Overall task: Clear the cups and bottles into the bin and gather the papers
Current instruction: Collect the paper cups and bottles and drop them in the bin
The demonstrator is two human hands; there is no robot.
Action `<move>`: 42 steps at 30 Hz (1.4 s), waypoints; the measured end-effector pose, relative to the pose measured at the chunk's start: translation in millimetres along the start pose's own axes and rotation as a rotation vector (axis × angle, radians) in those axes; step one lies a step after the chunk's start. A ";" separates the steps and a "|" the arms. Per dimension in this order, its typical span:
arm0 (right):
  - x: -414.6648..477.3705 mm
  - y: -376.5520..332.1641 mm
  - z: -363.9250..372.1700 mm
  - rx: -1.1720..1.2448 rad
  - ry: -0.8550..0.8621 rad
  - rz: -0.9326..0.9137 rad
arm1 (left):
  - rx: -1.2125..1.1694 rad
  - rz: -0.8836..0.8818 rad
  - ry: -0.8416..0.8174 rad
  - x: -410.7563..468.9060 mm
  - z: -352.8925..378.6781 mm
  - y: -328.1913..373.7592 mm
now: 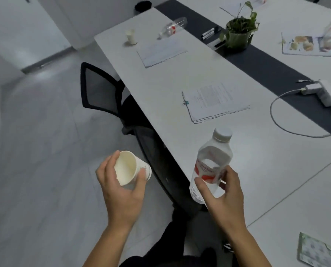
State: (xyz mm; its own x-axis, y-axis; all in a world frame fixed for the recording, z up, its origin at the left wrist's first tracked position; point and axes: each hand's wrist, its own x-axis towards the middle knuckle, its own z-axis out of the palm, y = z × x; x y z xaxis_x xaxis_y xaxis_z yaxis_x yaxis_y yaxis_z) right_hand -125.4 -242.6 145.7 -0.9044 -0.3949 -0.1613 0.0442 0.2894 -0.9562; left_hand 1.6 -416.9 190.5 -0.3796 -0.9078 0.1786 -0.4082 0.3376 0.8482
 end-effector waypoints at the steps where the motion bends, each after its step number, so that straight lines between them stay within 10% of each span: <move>1: -6.1 -3.6 10.0 0.000 -0.045 -0.008 | 0.013 -0.005 0.033 -2.5 -17.3 -4.8; 21: -13.8 -152.6 416.9 -0.111 -0.420 -0.334 | -0.079 -0.195 0.386 178.3 -330.2 -204.3; 42: 310.1 -305.0 816.1 -0.086 -0.460 -0.236 | -0.081 -0.178 0.314 704.0 -356.4 -322.5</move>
State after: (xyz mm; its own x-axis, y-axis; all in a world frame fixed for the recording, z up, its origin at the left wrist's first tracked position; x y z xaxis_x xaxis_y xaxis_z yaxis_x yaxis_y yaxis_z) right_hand -73.1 -1164.9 188.0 -0.6052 -0.7943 -0.0533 -0.1904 0.2094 -0.9591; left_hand 162.0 -1253.7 220.5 -0.0304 -0.9869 0.1584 -0.3735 0.1582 0.9140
